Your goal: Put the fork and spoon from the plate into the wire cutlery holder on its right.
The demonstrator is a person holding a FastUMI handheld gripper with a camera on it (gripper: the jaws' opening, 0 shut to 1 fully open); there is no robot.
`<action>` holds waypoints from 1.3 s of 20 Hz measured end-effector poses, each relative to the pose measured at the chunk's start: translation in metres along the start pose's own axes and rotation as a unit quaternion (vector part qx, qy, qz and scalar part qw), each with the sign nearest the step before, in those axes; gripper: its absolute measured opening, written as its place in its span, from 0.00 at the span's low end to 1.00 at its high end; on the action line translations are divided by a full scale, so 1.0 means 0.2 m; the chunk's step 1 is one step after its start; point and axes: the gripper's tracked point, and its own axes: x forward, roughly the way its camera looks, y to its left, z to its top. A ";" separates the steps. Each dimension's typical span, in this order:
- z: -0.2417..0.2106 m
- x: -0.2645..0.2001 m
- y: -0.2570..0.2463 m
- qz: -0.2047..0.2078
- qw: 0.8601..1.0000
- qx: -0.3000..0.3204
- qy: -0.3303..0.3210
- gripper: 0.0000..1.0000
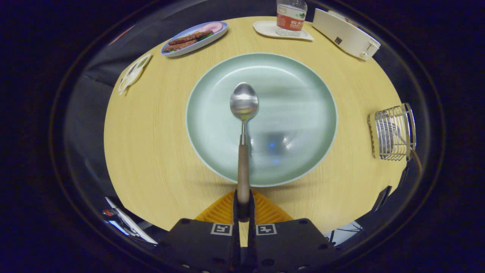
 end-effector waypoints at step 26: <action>0.08 -1.10 -1.26 -0.020 0.999 -0.036 -0.013 0.00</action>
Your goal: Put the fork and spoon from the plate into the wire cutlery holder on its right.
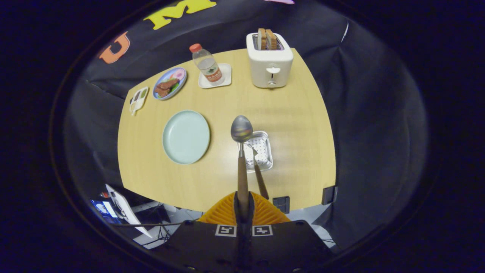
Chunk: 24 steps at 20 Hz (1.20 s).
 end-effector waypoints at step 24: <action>0.20 0.06 -0.05 0.012 0.998 0.012 -0.053 0.62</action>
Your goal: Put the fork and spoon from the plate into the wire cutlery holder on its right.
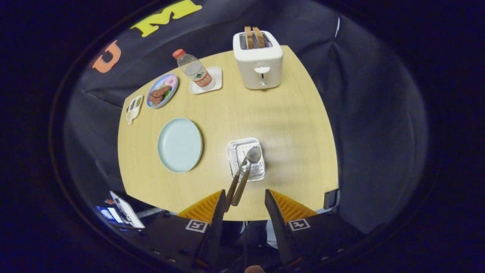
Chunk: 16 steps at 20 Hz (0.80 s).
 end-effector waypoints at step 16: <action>0.53 -0.76 0.48 0.037 0.877 -0.083 -0.472 0.85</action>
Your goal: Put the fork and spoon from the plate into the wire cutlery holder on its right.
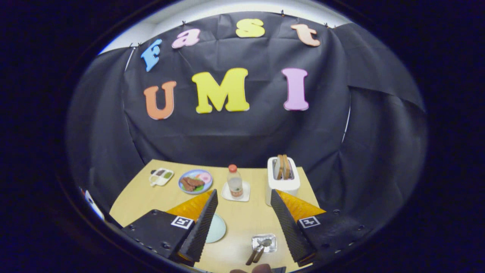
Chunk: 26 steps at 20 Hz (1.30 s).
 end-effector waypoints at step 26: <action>0.20 -0.46 0.18 -0.037 0.982 0.016 -0.184 0.87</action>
